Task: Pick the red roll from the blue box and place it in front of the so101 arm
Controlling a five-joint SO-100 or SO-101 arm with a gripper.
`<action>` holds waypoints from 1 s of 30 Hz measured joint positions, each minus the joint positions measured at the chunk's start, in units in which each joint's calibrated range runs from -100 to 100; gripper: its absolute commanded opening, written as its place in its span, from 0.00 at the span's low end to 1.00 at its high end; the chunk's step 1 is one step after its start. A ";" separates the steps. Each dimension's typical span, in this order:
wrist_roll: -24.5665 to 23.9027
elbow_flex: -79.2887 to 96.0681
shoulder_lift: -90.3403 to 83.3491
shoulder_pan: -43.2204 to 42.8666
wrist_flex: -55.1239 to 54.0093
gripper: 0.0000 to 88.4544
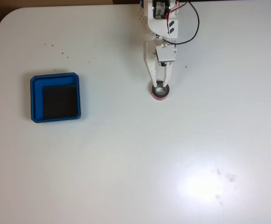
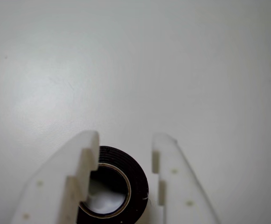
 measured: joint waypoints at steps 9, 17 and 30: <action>0.00 0.00 0.00 0.00 0.00 0.05; 0.00 0.00 0.00 0.00 0.00 0.01; 0.00 0.00 0.00 0.00 0.00 0.01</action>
